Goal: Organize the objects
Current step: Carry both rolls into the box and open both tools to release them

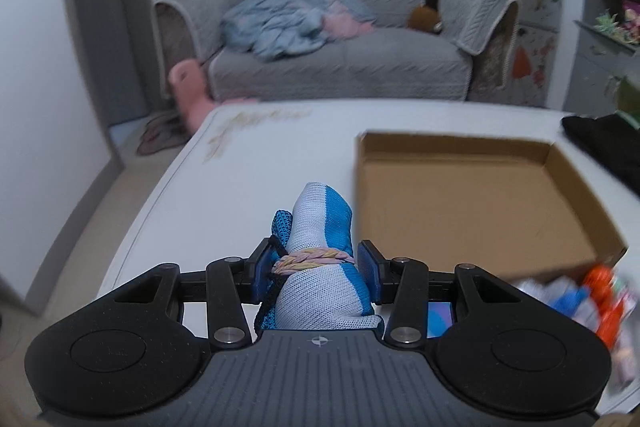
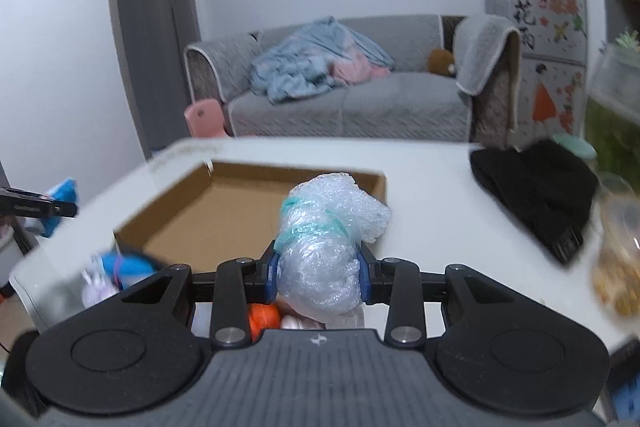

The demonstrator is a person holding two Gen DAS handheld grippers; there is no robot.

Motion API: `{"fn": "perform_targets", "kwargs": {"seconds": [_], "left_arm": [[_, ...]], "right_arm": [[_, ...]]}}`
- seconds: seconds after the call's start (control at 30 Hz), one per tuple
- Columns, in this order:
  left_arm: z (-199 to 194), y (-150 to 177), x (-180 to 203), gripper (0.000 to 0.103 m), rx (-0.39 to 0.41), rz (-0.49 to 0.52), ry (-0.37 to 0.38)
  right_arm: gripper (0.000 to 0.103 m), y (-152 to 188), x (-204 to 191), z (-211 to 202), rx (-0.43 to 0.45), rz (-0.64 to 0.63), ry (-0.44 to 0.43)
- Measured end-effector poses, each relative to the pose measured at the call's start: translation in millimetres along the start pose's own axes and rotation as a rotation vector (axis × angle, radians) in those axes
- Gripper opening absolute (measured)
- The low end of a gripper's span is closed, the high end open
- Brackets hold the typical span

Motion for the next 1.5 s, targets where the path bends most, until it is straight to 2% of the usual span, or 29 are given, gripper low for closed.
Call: {"fn": "perform_targets", "kwargs": {"seconds": [0.2,0.4,0.57,0.67,0.77,0.9,1.17,1.3,1.4,1.5], "left_arm": [[15,-36,33,0.051,0.038,0.096,0.05],[59,-67,65,0.051,0.029,0.189,0.126],[104,-79,92,0.051,0.016,0.271,0.22],[136,-78,99,0.051,-0.014,0.315,0.224],[163,-76,98,0.049,-0.062,0.299,0.244],[183,-73,92,0.045,-0.085,0.281,0.229],[187,-74,91,0.046,-0.075,0.272,0.216],[186,-74,94,0.049,-0.055,0.297,0.168],[186,-73,94,0.052,-0.041,0.33,0.106],[184,-75,92,0.064,-0.018,0.354,0.015]], "right_arm": [[0.033,-29,-6,23,0.016,-0.033,-0.053],[0.033,-55,-17,66,-0.03,-0.074,-0.126],[0.033,-72,-38,124,-0.118,-0.108,-0.197],[0.033,-78,-50,158,-0.176,-0.138,-0.248],[0.033,-79,-58,191,-0.228,-0.172,-0.245],[0.033,-72,-62,223,-0.286,-0.196,-0.23],[0.033,-63,-67,244,-0.364,-0.22,-0.208],[0.033,-59,-71,246,-0.386,-0.231,-0.195],[0.034,-57,-71,248,-0.402,-0.248,-0.186],[0.035,-57,-72,245,-0.409,-0.259,-0.185]]}}
Point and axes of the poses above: each gripper's, at about its wrist camera, not at the fingertips, and z roughly the way its jaws point, x to its right, y to its underside, the point moved 9 cm from there along z, roughly the way its jaws point, and after that the axes turned 8 degrees about -x, right-handed, at the moved point
